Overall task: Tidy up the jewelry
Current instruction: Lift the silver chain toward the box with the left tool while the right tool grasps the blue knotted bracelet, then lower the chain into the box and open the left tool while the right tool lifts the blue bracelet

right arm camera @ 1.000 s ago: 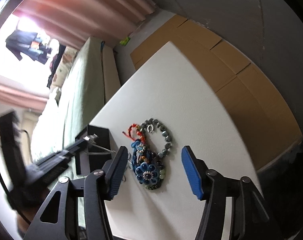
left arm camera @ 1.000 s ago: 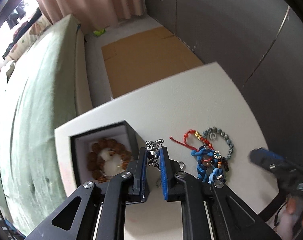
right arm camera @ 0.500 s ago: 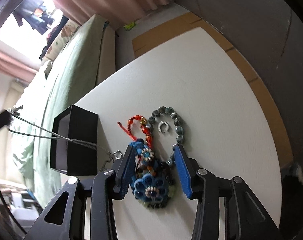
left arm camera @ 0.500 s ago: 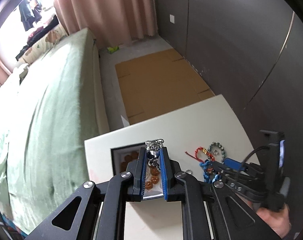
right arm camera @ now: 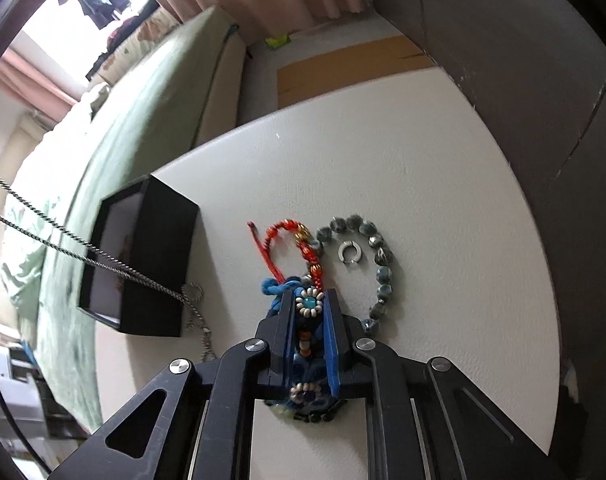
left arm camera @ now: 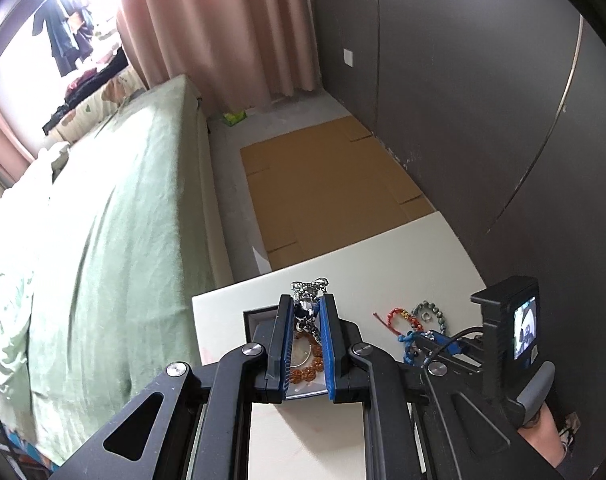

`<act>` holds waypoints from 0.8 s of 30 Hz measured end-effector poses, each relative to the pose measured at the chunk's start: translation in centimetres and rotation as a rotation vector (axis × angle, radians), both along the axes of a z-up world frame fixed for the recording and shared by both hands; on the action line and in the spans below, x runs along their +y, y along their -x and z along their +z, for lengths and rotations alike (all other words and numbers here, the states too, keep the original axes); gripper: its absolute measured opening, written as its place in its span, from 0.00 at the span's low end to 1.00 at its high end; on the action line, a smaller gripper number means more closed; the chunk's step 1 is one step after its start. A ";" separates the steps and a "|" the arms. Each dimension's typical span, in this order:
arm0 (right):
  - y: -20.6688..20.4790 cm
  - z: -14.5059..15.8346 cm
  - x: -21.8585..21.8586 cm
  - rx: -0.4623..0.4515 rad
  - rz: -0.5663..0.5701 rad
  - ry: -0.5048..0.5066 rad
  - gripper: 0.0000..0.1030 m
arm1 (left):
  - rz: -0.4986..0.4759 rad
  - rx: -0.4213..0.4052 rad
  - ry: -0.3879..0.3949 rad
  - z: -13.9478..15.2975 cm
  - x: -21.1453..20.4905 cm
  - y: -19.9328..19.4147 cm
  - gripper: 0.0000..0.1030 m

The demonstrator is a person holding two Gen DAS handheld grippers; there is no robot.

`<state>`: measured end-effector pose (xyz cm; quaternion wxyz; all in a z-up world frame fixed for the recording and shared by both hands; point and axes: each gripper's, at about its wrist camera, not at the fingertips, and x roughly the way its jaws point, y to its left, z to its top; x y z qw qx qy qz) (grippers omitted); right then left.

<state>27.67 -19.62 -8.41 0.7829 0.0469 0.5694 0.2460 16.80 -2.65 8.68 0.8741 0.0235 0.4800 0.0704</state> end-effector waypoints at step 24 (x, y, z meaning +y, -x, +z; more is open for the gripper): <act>2.7 5.6 -3.8 -0.050 -0.062 -0.261 0.14 | 0.029 -0.234 -0.096 14.0 0.7 3.0 0.13</act>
